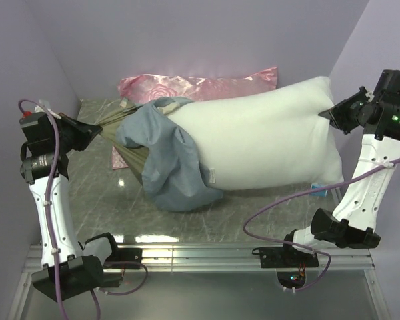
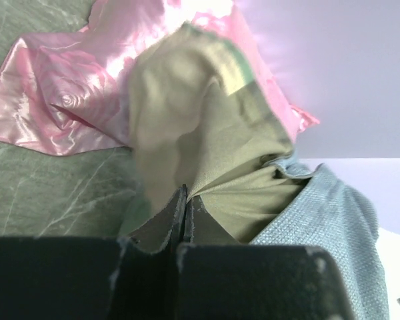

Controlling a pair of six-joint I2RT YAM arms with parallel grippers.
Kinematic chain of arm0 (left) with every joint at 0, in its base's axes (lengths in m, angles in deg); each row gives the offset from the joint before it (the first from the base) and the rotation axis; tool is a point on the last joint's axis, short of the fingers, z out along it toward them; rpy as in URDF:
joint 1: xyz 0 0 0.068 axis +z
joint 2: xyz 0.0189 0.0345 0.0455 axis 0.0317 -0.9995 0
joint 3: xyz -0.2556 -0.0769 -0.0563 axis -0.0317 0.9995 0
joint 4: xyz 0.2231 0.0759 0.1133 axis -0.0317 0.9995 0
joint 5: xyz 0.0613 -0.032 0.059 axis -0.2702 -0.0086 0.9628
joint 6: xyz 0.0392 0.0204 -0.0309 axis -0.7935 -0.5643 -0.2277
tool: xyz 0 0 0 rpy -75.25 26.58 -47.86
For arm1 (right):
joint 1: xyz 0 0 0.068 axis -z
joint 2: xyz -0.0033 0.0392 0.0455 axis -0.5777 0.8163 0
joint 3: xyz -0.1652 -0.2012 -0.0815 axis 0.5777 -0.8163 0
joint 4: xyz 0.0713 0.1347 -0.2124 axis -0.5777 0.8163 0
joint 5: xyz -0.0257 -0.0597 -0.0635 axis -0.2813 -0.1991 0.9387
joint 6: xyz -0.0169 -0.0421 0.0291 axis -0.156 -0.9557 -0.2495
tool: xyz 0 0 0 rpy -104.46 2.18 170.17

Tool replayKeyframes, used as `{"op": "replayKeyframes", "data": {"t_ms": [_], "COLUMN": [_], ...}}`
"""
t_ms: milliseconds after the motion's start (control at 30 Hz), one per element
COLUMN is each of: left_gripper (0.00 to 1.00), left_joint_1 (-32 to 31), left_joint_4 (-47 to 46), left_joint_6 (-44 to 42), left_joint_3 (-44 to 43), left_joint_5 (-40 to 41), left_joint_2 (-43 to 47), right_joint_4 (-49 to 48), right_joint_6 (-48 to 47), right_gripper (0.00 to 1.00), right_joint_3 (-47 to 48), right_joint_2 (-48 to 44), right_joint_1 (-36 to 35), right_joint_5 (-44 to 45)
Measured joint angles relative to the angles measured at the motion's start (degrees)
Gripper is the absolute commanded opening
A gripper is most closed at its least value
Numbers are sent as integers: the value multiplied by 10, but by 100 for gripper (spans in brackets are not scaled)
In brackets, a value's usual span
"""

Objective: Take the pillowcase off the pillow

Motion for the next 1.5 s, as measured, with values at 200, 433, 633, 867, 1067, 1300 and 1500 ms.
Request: {"op": "replayKeyframes", "data": {"t_ms": [200,433,633,867,1067,1300,1500], "left_gripper": [0,0,0,0,0,1,3], "left_joint_1": [60,122,156,189,199,200,189], "left_joint_4": [28,54,53,53,41,28,5], "left_joint_6": [4,4,4,6,7,6,7], "left_joint_3": [-12,-11,0,4,4,4,13], "left_joint_5": [-36,-54,-58,-52,-52,-52,-64], "left_joint_2": [11,-11,-21,-51,-58,-64,-68], "right_joint_4": [35,49,54,57,53,37,36], "right_joint_6": [-1,2,0,-4,-10,-12,-9], "right_gripper": [0,0,0,0,0,0,0], "right_joint_3": [-52,-57,-57,-57,-58,-104,-102], "right_joint_2": [-24,-32,-32,-27,-24,-25,-26], "right_joint_1": [48,65,71,84,89,87,85], "right_joint_5": [-20,-19,2,33,57,77,66]}}
